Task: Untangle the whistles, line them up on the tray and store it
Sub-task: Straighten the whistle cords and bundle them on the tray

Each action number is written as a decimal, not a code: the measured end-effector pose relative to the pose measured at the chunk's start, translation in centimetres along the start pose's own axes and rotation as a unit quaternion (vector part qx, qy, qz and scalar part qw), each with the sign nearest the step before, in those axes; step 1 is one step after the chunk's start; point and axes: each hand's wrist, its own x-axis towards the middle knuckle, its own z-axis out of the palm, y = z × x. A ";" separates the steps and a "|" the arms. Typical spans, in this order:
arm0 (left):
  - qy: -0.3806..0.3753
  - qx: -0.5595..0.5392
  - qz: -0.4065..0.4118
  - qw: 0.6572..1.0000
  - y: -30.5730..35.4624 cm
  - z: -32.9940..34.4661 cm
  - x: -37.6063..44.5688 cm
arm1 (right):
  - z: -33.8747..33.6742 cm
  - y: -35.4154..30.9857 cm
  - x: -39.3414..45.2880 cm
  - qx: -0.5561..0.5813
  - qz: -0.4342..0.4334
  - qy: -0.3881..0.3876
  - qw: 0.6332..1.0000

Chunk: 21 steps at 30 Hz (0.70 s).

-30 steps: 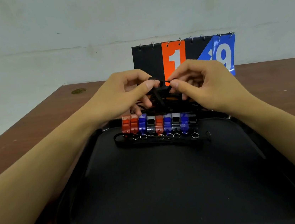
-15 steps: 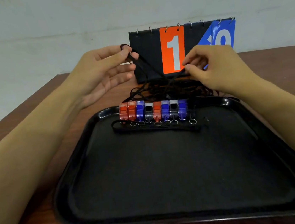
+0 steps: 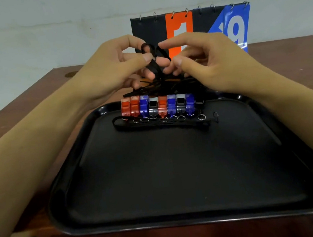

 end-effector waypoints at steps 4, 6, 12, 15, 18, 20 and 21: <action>0.000 0.114 0.027 0.993 -0.1 -0.2 -0.2 | 0.2 -0.1 -0.1 -0.026 0.011 -0.013 1.000; -0.010 0.168 0.037 0.985 0.0 0.0 -0.4 | 0.3 -0.3 -0.1 -0.035 0.010 -0.011 0.999; -0.040 0.192 0.066 0.978 0.5 1.3 -1.0 | 0.5 -0.3 0.0 -0.001 -0.008 0.017 1.000; -0.036 0.181 0.067 0.981 0.5 1.2 -0.8 | 0.6 -0.4 -0.1 0.045 0.000 0.036 0.998; -0.034 0.179 0.061 0.981 0.3 1.0 -0.8 | 0.6 -0.6 -0.1 0.066 0.009 0.035 0.997; -0.041 0.184 0.061 0.980 0.2 0.9 -0.8 | 0.6 -0.7 -0.1 0.066 0.014 0.024 0.997; -0.046 0.184 0.061 0.980 0.1 0.9 -0.8 | 0.7 -0.7 -0.1 0.063 0.015 0.021 0.998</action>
